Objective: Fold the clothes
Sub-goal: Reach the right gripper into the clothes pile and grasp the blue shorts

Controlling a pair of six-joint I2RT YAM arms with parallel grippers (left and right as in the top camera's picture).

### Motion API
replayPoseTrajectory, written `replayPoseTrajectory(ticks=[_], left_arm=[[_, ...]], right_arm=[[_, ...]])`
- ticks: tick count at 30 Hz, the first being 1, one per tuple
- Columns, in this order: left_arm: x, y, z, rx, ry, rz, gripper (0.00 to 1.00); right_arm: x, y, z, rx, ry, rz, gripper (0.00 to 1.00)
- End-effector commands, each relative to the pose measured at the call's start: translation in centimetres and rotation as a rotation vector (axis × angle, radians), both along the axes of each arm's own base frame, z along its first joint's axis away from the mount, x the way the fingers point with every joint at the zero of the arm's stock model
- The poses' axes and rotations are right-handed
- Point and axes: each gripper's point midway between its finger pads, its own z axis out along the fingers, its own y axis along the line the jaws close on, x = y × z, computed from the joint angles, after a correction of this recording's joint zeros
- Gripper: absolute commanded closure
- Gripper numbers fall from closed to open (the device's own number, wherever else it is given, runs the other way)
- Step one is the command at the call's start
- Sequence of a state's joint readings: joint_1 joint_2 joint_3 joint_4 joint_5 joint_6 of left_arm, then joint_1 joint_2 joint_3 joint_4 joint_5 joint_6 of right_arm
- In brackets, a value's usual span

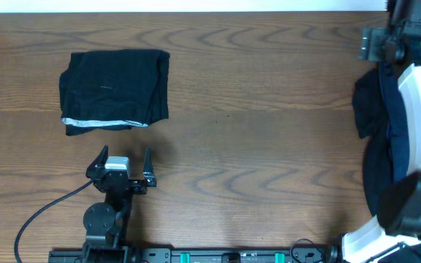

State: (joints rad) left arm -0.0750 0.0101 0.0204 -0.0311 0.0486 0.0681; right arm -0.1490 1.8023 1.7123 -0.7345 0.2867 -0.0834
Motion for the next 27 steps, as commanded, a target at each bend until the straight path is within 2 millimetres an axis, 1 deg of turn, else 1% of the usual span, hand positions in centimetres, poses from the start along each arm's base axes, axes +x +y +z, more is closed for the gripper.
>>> replayPoseTrajectory(ticks=[1, 5, 9, 11, 16, 20, 27], left_arm=[[-0.1, 0.1, -1.6, 0.015, 0.046, 0.006, 0.02], [-0.1, 0.1, -1.6, 0.015, 0.046, 0.006, 0.02], [-0.1, 0.1, -1.6, 0.015, 0.046, 0.006, 0.02], [-0.1, 0.1, -1.6, 0.015, 0.046, 0.006, 0.02], [-0.1, 0.1, -1.6, 0.015, 0.046, 0.006, 0.02], [-0.1, 0.1, -1.6, 0.015, 0.046, 0.006, 0.02], [-0.1, 0.1, -1.6, 0.015, 0.046, 0.006, 0.02]], right_arm=[[1.2, -3.2, -2.4, -0.031, 0.03, -0.056, 0.09], [3.1, -5.1, -6.1, -0.045, 0.054, -0.062, 0.1], [4.5, -5.7, -9.8, -0.046, 0.079, -0.061, 0.12], [5.3, -5.9, -11.0, -0.056, 0.081, -0.05, 0.14], [6.9, -7.0, -14.1, -0.059, 0.061, -0.056, 0.15], [7.5, -7.8, -15.9, -0.058, 0.055, -0.066, 0.15], [7.4, -9.4, -19.6, -0.043, 0.08, -0.087, 0.15]])
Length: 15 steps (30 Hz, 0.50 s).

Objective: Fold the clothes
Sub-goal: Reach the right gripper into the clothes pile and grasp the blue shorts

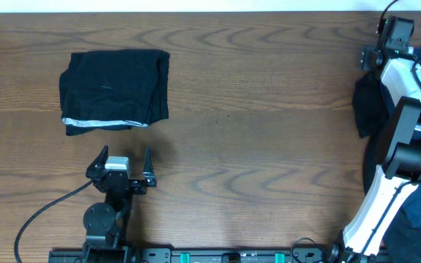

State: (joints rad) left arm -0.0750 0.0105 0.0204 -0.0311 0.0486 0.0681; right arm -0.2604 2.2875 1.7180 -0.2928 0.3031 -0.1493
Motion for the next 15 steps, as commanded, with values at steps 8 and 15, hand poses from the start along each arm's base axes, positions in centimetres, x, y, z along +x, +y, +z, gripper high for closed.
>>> replayPoseTrajectory(ticks=[8, 15], left_arm=[[-0.1, 0.1, -1.5, 0.015, 0.046, 0.006, 0.02], [-0.1, 0.1, -1.5, 0.015, 0.046, 0.006, 0.02]], right_arm=[[-0.3, -2.8, -3.6, 0.03, 0.014, -0.021, 0.25], [-0.2, -2.9, -3.6, 0.033, 0.009, -0.021, 0.48]])
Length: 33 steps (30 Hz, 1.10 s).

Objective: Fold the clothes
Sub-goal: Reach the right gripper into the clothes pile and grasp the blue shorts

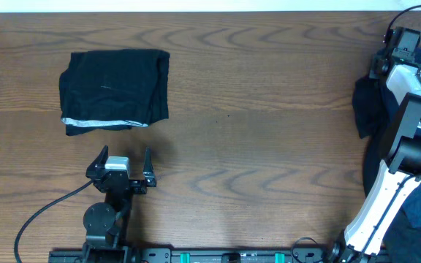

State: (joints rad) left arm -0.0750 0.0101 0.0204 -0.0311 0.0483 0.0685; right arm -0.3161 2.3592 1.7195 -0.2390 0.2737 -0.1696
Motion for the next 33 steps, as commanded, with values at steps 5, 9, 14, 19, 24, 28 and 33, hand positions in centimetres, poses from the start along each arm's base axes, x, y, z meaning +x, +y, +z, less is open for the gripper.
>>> replayPoseTrajectory(ticks=[5, 9, 14, 19, 24, 28, 33], left_arm=[[-0.1, 0.1, -1.6, 0.015, 0.046, 0.006, 0.02], [-0.1, 0.1, -1.6, 0.015, 0.046, 0.006, 0.02], [-0.1, 0.1, -1.6, 0.015, 0.046, 0.006, 0.02], [-0.1, 0.1, -1.6, 0.015, 0.046, 0.006, 0.02], [-0.1, 0.1, -1.6, 0.015, 0.046, 0.006, 0.02], [-0.1, 0.1, -1.6, 0.015, 0.046, 0.006, 0.02], [-0.1, 0.1, -1.6, 0.015, 0.046, 0.006, 0.02]], right_arm=[[0.8, -0.1, 0.8, 0.009, -0.036, 0.004, 0.84], [1.3, 0.1, 3.4, -0.006, -0.081, 0.01, 0.99], [1.6, 0.2, 7.6, -0.026, -0.145, 0.014, 0.87], [1.1, 0.2, 8.8, -0.026, -0.143, 0.013, 0.84], [0.6, 0.6, 7.3, 0.011, -0.109, 0.028, 0.79], [0.8, 1.1, 6.3, 0.052, -0.113, 0.058, 0.78], [0.9, 1.1, 4.9, 0.067, -0.103, 0.063, 0.63]])
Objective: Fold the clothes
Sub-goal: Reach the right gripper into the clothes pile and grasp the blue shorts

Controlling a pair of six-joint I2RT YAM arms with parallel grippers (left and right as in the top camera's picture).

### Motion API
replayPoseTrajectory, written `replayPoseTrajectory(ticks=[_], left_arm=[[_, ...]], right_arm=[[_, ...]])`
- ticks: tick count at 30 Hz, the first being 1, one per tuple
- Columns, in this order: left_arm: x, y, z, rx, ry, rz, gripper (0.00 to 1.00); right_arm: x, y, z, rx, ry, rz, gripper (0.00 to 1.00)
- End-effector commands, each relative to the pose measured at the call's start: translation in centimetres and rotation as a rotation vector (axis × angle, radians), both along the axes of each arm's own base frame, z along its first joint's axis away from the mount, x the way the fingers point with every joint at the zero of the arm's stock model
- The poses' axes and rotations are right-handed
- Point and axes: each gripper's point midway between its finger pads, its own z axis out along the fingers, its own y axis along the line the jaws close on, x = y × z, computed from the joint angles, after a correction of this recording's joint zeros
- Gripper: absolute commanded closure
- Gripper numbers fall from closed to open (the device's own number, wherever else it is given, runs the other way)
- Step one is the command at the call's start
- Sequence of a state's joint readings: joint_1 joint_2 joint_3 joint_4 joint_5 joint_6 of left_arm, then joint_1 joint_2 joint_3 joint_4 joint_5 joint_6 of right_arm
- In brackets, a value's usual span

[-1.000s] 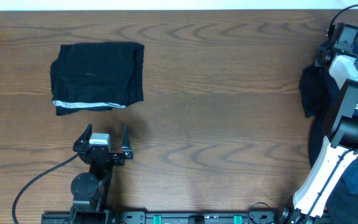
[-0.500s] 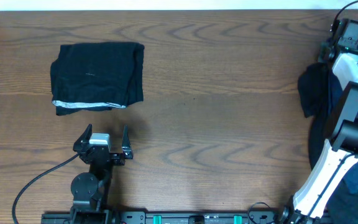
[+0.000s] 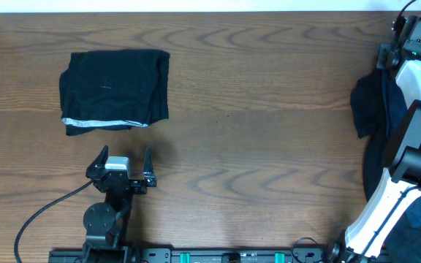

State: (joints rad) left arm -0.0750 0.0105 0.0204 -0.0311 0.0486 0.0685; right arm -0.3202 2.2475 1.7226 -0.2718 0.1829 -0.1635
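A black garment [image 3: 114, 89], folded into a rough square with a pale hem along its near edge, lies at the table's far left. My left gripper [image 3: 123, 159] rests just in front of it, open and empty. A heap of dark, unfolded clothes [image 3: 369, 109] hangs over the table's right edge. My right arm [image 3: 408, 146] stretches along that edge above the heap, with its wrist [image 3: 414, 33] at the far right corner. The wrist hides the right fingers, so I cannot tell whether they hold anything.
The brown wooden table [image 3: 269, 146] fills the view. A black cable [image 3: 42, 212] loops from the left arm's base toward the near left. The arms' mounting rail [image 3: 218, 256] runs along the near edge.
My right wrist has shifted a little further right and toward the far corner. The left gripper and the folded garment are where they were.
The right arm first lay low over the dark heap, its wrist near the far right. At each later moment the wrist sat a little further toward the right corner, the heap nearly unchanged. The folded garment and the open left gripper stayed still throughout.
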Motion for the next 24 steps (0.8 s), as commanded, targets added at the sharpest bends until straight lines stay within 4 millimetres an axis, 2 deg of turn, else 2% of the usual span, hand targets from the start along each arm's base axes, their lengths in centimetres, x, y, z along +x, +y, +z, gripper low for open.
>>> replayPoseTrajectory(ticks=[1, 2, 5, 16, 21, 24], left_arm=[[-0.1, 0.1, -1.5, 0.015, 0.046, 0.006, 0.02], [-0.1, 0.1, -1.5, 0.015, 0.046, 0.006, 0.02], [-0.1, 0.1, -1.5, 0.015, 0.046, 0.006, 0.02], [-0.1, 0.1, -1.5, 0.015, 0.046, 0.006, 0.02], [-0.1, 0.1, -1.5, 0.015, 0.046, 0.006, 0.02], [-0.1, 0.1, -1.5, 0.015, 0.046, 0.006, 0.02]], right_arm=[[0.2, 0.0, -1.0, 0.024, -0.002, 0.012, 0.54], [0.3, 0.0, -1.3, 0.024, -0.003, 0.013, 0.48], [0.6, 0.1, -2.1, 0.031, -0.007, 0.021, 0.39], [2.4, 0.4, -6.6, 0.056, -0.042, 0.049, 0.4], [2.1, 0.3, -7.8, 0.052, -0.02, 0.038, 0.5], [2.0, -0.1, -7.6, 0.036, -0.019, 0.023, 0.72]])
